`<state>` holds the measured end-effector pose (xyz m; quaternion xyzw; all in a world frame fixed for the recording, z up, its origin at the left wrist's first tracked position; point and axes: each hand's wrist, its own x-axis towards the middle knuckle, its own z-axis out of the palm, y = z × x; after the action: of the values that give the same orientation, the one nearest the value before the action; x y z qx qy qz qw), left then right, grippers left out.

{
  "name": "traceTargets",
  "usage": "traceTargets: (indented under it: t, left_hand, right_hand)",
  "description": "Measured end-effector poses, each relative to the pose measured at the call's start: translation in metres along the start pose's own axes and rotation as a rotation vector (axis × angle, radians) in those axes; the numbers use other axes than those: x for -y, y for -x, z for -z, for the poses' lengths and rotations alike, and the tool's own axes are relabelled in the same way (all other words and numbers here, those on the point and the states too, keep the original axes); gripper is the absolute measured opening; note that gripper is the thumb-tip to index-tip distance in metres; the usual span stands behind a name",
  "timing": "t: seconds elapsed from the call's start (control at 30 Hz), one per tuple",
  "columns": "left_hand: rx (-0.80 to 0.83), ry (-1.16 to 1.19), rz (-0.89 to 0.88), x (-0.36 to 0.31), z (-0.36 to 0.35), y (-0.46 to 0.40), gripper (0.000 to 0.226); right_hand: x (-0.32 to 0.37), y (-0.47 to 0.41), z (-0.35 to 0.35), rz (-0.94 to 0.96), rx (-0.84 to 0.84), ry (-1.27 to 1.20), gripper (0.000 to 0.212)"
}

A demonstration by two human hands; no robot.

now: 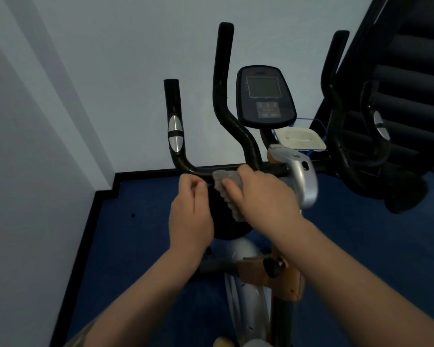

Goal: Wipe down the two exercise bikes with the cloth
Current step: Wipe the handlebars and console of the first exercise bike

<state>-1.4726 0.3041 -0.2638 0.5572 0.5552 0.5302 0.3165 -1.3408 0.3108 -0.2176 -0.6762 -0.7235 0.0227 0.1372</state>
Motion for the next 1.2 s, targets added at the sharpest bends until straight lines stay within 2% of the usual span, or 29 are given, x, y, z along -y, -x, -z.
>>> traceTargets:
  t: [0.1, 0.23, 0.37, 0.57, 0.73, 0.83, 0.93, 1.0, 1.1, 1.2]
  left_hand:
    - [0.003, -0.022, -0.016, 0.000, 0.001, -0.001, 0.023]
    - [0.012, -0.029, -0.050, 0.003, 0.000, -0.004, 0.022]
    - [0.022, -0.027, -0.067, 0.003, 0.000, -0.003, 0.024]
    - [0.032, -0.018, -0.099, 0.003, 0.000, -0.005, 0.024]
    - [0.053, -0.009, -0.084, 0.002, 0.002, -0.003, 0.024]
    - [0.066, -0.003, -0.073, 0.003, 0.002, -0.003, 0.024]
    - [0.079, -0.026, -0.079, 0.003, 0.003, -0.006, 0.024]
    - [0.084, -0.028, -0.091, 0.004, 0.004, -0.005, 0.024]
    - [0.089, -0.011, -0.078, 0.004, 0.004, -0.003, 0.023]
    - [0.104, -0.012, -0.084, 0.004, 0.004, -0.004, 0.022]
  right_hand:
    - [-0.002, -0.006, 0.004, -0.103, 0.004, 0.074, 0.040]
    - [0.018, -0.013, -0.004, 0.052, -0.122, 0.171, 0.031]
    - [0.006, 0.015, -0.009, -0.073, -0.149, -0.074, 0.043]
    - [0.006, 0.005, -0.012, -0.100, -0.172, -0.060, 0.029]
    - [0.015, 0.034, -0.028, -0.217, -0.349, -0.553, 0.032]
    - [0.013, 0.037, -0.028, -0.235, -0.334, -0.545, 0.030]
    - [0.005, 0.013, -0.016, -0.174, -0.224, -0.306, 0.028]
    - [0.004, 0.012, -0.017, -0.198, -0.207, -0.378, 0.031]
    - [0.016, 0.046, -0.028, -0.279, -0.312, -0.626, 0.036]
    - [0.014, 0.061, -0.030, -0.290, -0.325, -0.674, 0.044]
